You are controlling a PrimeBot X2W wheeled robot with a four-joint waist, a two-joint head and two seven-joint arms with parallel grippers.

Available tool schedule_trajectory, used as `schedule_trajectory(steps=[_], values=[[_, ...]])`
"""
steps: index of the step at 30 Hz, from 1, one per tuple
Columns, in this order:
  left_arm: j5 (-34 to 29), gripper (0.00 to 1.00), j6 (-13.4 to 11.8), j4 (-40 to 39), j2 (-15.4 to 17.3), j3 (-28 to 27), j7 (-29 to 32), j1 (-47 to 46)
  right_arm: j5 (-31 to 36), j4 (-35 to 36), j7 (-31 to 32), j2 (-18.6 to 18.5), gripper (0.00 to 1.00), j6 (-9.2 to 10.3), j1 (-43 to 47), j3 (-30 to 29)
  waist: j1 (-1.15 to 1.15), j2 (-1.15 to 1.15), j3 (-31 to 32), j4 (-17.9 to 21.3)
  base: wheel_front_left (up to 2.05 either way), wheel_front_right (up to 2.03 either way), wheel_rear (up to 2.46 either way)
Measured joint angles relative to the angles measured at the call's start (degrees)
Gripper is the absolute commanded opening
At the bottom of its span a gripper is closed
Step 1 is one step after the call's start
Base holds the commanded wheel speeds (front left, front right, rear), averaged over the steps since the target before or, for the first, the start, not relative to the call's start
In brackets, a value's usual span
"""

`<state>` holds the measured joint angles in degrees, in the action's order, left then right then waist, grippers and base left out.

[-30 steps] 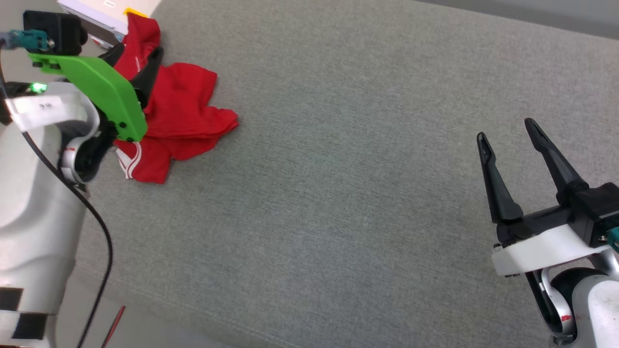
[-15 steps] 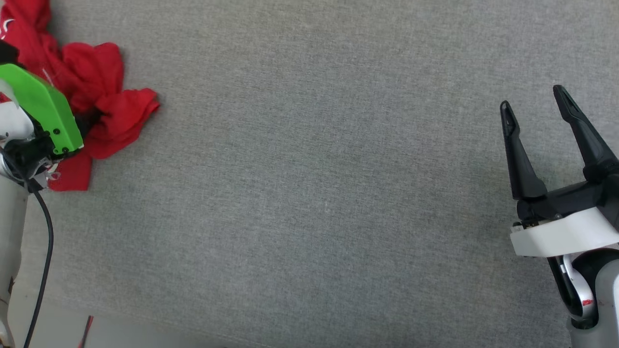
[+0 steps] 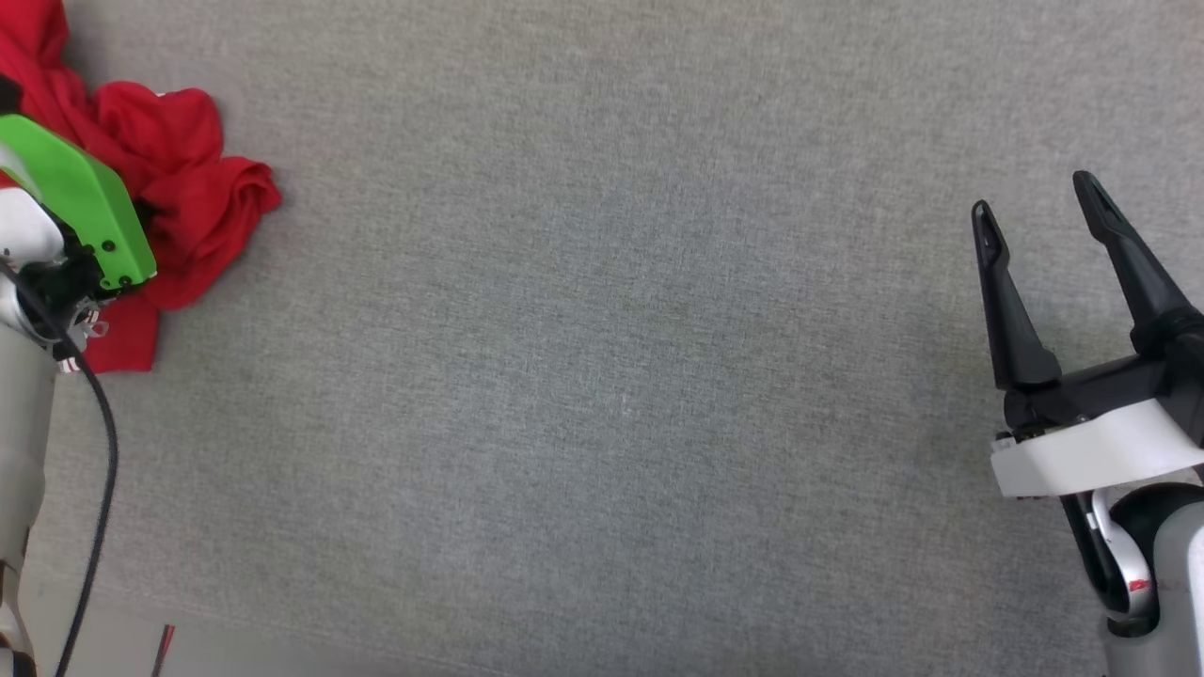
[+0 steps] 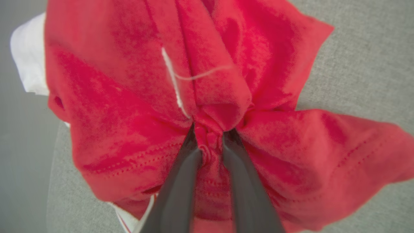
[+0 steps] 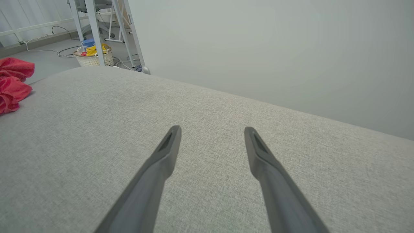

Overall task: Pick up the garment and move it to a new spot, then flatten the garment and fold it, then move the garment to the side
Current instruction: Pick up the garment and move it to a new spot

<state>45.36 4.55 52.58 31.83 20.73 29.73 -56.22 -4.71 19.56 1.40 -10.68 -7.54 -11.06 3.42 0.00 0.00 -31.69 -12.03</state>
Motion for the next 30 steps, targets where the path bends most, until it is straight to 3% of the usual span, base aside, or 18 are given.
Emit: schedule_trajectory(steps=[9, 15, 23, 30], values=[[-6.1, 0.00, -3.5, -1.2, 0.4, 1.6, -15.9, -0.1, -0.3, -4.6, -2.7, 3.9, 1.00, 0.00, 2.2, -0.4, 0.00, 0.00, 8.1, -0.1, 0.00, 0.00, 0.00], [-8.3, 0.00, -3.9, -4.8, -0.3, 3.0, -23.4, -0.1, -0.5, -6.8, -4.0, 5.8, 1.00, 0.00, 4.7, -1.4, 0.00, 0.00, 14.3, 0.2, 0.00, 0.00, 0.00], [-8.5, 0.00, -4.1, -13.2, -3.9, 5.1, -26.7, 5.3, -0.5, -7.9, -4.7, 7.2, 1.00, 0.00, 8.3, -3.4, -0.01, 0.00, 21.4, 2.2, 0.00, 0.00, 0.00], [-8.0, 0.00, -5.0, -22.4, -7.8, 8.1, -26.9, 14.7, -0.5, -7.9, -4.4, 7.7, 1.00, 0.00, 10.5, -5.1, -0.01, 0.00, 24.7, 7.0, 0.00, 0.00, 0.00]])
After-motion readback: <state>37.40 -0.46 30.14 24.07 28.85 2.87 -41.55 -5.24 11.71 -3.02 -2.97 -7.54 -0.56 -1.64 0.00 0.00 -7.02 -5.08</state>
